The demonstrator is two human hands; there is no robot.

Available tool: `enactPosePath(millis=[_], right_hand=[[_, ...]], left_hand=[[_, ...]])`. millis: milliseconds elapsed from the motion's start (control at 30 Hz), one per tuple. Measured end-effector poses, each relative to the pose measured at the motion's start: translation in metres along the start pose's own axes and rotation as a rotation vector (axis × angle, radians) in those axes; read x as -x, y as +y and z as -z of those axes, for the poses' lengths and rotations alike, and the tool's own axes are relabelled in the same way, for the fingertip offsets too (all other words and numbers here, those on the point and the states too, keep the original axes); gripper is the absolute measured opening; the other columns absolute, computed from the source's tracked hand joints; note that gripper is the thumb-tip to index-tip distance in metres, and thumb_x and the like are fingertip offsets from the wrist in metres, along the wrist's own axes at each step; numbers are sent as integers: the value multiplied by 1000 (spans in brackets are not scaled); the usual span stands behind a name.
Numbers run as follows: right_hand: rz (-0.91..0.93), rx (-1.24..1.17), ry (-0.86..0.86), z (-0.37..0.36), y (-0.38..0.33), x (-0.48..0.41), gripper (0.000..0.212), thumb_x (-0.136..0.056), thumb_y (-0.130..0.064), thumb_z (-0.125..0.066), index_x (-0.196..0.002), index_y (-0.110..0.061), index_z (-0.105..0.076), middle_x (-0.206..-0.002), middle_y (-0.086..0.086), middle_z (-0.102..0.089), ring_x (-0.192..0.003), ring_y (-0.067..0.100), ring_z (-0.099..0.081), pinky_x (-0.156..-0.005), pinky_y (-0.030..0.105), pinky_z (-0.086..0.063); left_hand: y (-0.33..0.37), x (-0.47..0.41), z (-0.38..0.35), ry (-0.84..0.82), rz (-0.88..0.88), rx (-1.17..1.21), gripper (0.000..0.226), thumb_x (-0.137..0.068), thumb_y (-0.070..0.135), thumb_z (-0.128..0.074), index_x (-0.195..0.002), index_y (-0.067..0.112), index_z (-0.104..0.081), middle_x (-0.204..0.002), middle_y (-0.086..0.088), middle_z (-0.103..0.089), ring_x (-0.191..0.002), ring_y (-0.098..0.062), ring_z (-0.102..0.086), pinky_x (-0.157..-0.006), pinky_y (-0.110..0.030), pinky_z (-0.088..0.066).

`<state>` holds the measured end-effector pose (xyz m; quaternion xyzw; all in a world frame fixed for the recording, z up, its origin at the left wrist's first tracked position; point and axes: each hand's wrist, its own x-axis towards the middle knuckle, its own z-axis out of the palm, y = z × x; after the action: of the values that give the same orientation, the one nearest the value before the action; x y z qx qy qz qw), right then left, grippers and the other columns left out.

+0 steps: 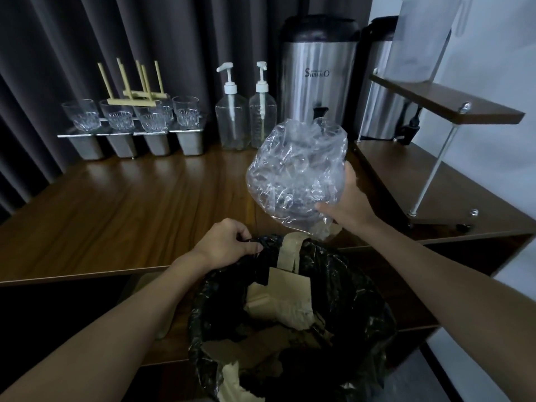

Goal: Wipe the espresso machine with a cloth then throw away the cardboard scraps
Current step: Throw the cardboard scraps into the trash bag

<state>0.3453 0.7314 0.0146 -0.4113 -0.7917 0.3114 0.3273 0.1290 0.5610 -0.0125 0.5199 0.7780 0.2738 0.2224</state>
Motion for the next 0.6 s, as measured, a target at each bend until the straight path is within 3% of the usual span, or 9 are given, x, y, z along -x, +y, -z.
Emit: enactPosePath(millis=[67, 100, 167, 233, 300, 367, 433, 500, 600], right_hand=[[-45, 45, -40, -4, 2, -3, 105, -79, -11, -75, -156, -20, -4, -92, -6, -60, -81, 12, -60, -71, 26, -49], [-47, 96, -50, -5, 3, -4, 98, -80, -12, -72, -155, -18, -9, -78, -7, -57, -75, 13, -60, -70, 30, -50], [-40, 184, -57, -5, 3, -3, 79, -80, -20, -71, -148, -13, -30, -75, -9, -56, -83, 16, -62, -86, 40, -49], [-16, 219, -40, -2, 0, -2, 62, -77, -34, -74, -130, -13, -49, -87, -3, -58, -93, 18, -56, -95, 42, -40], [59, 225, 48, 1, -4, -1, 62, -69, -52, -78, -115, -18, -54, -109, 4, -48, -109, 22, -45, -101, 46, -37], [203, 165, 235, 6, -16, -3, 79, -61, -60, -78, -123, -21, -48, -126, 5, -38, -121, 24, -37, -107, 51, -33], [381, 160, 318, 12, -32, -11, 102, -60, -66, -75, -143, -26, -32, -145, 8, -29, -135, 26, -27, -114, 50, -19], [517, 298, 230, 11, -46, -26, 115, -61, -74, -70, -153, -37, -11, -159, 1, -12, -145, 23, -12, -114, 51, -6], [579, 578, -22, -4, -55, -47, 116, -62, -89, -53, -151, -44, 6, -164, -4, -1, -150, 28, 5, -114, 66, 2]], left_hand=[[0, 0, 0, -1, -1, -1, 27, -80, 41, -82, -69, 18, -72, -70, -5, -73, -59, -14, -65, -47, -19, -44], [0, 0, 0, 1, -1, -3, 27, -79, 41, -82, -69, 18, -72, -70, -5, -72, -59, -13, -65, -47, -19, -44], [-1, 0, -1, 1, 2, 3, 27, -80, 40, -82, -70, 17, -72, -71, -5, -73, -58, -11, -65, -48, -19, -45], [-1, 0, -1, 2, -1, 6, 27, -80, 39, -83, -70, 16, -73, -71, -6, -73, -57, -10, -64, -48, -19, -46], [-1, 0, -1, -1, -7, 6, 27, -80, 39, -82, -70, 16, -73, -72, -6, -73, -60, -12, -67, -50, -23, -49], [-1, 0, -1, -3, -8, 1, 26, -80, 40, -82, -70, 17, -73, -74, -5, -74, -67, -16, -70, -57, -29, -53], [-1, 0, -1, -1, -7, 3, 26, -80, 39, -82, -71, 16, -73, -74, -4, -74, -68, -15, -70, -57, -27, -52], [-1, 0, -1, 1, -7, 7, 27, -80, 38, -82, -72, 14, -72, -75, -3, -73, -65, -11, -67, -53, -20, -48], [-2, 1, -1, 7, -3, 8, 28, -80, 38, -82, -73, 13, -72, -81, -2, -74, -68, -6, -67, -53, -17, -47]])
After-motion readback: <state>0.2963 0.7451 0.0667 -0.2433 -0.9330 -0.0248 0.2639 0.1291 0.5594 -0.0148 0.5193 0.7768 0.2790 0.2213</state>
